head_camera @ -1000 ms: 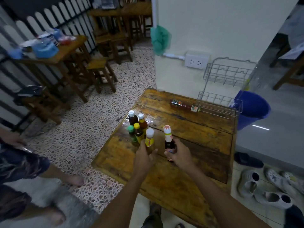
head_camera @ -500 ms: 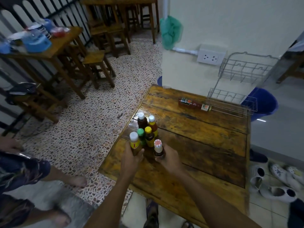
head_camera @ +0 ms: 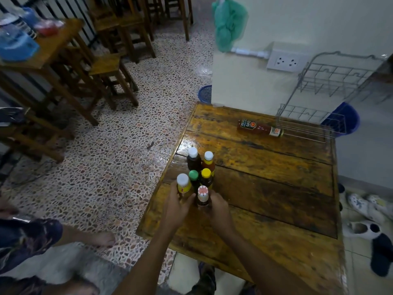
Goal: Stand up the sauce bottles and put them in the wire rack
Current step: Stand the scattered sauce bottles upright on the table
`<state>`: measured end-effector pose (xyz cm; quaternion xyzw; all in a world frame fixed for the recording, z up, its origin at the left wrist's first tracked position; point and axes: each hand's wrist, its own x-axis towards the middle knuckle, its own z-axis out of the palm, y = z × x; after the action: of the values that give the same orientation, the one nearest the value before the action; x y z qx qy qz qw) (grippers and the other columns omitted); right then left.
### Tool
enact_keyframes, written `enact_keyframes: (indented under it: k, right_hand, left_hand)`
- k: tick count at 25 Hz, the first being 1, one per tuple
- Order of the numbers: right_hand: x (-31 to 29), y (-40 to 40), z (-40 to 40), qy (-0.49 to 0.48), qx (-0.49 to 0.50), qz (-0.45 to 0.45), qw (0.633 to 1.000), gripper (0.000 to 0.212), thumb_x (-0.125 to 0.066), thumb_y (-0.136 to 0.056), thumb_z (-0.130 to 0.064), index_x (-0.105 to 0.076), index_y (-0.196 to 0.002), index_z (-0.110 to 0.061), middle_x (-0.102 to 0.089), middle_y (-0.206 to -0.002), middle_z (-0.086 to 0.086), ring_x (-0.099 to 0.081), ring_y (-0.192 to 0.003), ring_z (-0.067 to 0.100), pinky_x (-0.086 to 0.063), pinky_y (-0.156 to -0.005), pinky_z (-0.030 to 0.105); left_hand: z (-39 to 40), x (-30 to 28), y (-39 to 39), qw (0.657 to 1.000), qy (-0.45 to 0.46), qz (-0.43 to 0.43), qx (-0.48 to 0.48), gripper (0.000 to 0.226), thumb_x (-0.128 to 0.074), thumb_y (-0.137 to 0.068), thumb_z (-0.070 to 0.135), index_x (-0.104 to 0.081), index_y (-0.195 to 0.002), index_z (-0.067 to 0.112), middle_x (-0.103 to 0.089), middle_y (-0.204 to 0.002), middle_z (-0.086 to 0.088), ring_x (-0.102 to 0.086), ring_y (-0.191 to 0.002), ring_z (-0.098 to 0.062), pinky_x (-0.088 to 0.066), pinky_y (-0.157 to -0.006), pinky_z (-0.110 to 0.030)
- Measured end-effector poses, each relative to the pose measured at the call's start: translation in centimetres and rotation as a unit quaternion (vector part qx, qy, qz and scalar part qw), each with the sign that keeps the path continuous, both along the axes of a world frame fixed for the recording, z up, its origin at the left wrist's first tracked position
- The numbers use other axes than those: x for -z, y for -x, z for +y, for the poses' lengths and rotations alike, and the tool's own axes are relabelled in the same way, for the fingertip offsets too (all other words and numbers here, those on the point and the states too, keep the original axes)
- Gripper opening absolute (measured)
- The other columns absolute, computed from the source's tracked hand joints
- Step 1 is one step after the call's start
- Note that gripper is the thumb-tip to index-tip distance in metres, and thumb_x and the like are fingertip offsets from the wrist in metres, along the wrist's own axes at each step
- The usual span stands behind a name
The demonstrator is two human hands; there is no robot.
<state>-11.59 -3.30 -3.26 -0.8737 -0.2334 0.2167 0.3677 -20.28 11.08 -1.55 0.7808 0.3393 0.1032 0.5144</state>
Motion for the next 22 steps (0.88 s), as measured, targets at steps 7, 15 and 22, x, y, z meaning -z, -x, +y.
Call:
enact_keyframes:
  k: [7, 15, 22]
  right_hand:
    - [-0.3, 0.5, 0.2, -0.007, 0.043, 0.021, 0.999, 0.037, -0.074, -0.085, -0.028, -0.049, -0.111, -0.019, -0.064, -0.108, 0.002, -0.064, -0.097, 0.021, -0.051, -0.069, 0.033]
    - [-2.4, -0.9, -6.3, 0.017, 0.052, 0.004, 0.998, 0.052, -0.077, -0.086, -0.025, -0.048, -0.129, -0.019, -0.055, -0.129, 0.002, -0.055, -0.119, 0.019, -0.051, -0.09, 0.03]
    - [-3.9, -4.2, -15.6, 0.047, 0.117, 0.005, 0.992, 0.047, -0.072, -0.092, -0.028, -0.044, -0.129, -0.021, -0.058, -0.129, 0.004, -0.059, -0.114, 0.019, -0.055, -0.084, 0.033]
  left_hand:
    - [-0.5, 0.1, 0.5, 1.0, 0.002, 0.011, 0.012, 0.069, -0.074, -0.09, 0.04, -0.04, -0.149, 0.034, -0.061, -0.138, 0.014, -0.058, -0.128, -0.005, -0.053, -0.105, -0.039]
    - [-5.5, 0.4, 2.3, 0.995, -0.033, 0.088, -0.01, 0.073, -0.08, -0.084, 0.033, -0.043, -0.145, 0.022, -0.054, -0.14, -0.005, -0.052, -0.129, -0.024, -0.045, -0.108, -0.047]
    - [-14.2, -0.9, -1.7, 0.984, -0.046, 0.139, 0.098, 0.079, -0.074, -0.093, 0.035, -0.033, -0.156, 0.013, -0.041, -0.157, -0.009, -0.043, -0.144, -0.029, -0.04, -0.117, -0.042]
